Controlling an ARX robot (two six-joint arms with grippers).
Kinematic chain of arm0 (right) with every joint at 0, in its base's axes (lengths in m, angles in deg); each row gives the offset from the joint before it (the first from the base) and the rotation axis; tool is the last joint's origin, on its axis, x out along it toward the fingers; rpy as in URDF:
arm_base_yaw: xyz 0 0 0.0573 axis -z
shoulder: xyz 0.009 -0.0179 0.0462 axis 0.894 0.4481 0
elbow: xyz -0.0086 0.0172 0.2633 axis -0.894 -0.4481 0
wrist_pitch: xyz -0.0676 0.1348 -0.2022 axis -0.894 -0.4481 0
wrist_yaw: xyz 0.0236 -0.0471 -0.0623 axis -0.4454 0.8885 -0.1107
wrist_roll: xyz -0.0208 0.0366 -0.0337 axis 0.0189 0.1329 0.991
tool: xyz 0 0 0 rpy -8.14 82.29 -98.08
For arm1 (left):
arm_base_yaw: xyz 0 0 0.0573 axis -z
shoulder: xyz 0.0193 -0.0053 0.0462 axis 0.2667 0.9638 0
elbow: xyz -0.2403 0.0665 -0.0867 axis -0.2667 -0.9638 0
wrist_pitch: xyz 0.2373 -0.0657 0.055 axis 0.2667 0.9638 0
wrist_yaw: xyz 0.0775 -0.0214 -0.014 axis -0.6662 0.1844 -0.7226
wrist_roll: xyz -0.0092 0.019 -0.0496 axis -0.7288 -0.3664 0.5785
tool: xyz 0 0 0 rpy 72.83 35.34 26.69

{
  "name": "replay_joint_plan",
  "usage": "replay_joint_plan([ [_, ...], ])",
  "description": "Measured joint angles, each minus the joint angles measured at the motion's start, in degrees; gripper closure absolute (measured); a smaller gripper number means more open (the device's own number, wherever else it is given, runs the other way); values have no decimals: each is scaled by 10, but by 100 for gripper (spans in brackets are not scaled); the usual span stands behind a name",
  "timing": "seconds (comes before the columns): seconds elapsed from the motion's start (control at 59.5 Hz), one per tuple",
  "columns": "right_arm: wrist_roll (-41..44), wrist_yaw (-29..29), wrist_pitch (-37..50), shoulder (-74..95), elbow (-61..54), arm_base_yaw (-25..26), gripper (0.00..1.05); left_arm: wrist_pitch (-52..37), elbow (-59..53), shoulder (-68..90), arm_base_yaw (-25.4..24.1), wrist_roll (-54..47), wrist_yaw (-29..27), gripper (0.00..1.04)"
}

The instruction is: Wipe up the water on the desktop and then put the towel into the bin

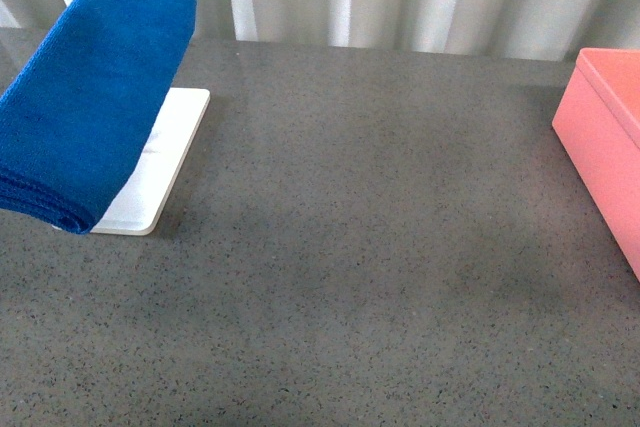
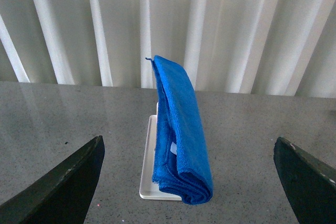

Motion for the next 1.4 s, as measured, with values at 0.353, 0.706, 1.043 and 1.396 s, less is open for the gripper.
replay_joint_plan([
  [0.353,0,0,0,0,0,0,7,0,0,0,0,0,0,7],
  [0.706,0,0,0,0,0,0,7,0,0,0,0,0,0,7],
  [1.043,0,0,0,0,0,0,7,0,0,0,0,0,0,7],
  [1.396,0,0,0,0,0,0,7,0,0,0,0,0,0,7],
])
